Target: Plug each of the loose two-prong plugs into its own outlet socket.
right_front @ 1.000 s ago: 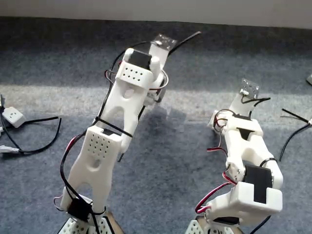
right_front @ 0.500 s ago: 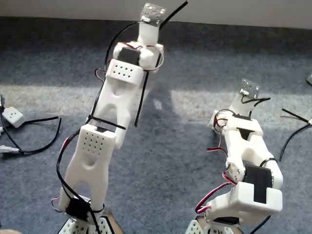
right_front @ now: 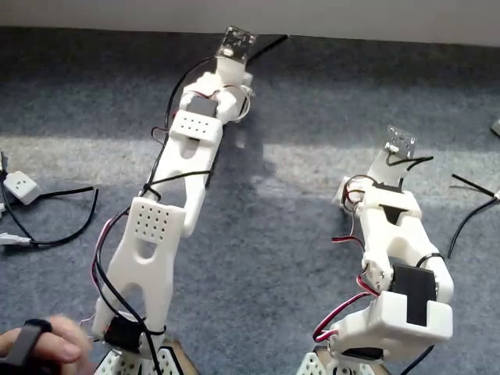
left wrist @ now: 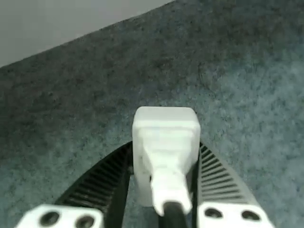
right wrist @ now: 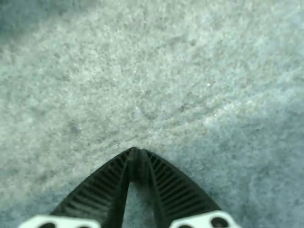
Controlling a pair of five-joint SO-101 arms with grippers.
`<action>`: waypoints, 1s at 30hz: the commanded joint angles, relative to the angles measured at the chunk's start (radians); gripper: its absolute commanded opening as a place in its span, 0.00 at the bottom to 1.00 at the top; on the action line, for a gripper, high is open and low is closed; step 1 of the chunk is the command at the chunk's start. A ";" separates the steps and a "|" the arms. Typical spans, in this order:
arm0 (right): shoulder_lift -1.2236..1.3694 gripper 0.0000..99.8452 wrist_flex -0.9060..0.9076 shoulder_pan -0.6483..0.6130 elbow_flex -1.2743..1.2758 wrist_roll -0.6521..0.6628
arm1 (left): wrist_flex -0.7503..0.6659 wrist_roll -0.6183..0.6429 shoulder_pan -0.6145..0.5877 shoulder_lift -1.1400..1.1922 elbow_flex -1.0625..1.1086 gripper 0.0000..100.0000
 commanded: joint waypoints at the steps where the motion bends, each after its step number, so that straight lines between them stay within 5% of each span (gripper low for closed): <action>1: -0.002 0.01 -0.016 0.005 -0.042 -0.003 | -0.020 -0.008 0.036 0.050 -0.168 0.19; 8: -0.002 0.01 -0.056 0.004 -0.042 -0.003 | -0.003 0.422 0.022 0.120 -0.375 0.21; 19: -0.002 0.01 -0.056 0.004 -0.042 -0.003 | 0.149 0.388 -0.065 0.116 -0.446 0.21; 30: -0.001 0.01 -0.056 -0.012 -0.036 -0.003 | 0.324 0.388 -0.417 0.113 -0.602 0.21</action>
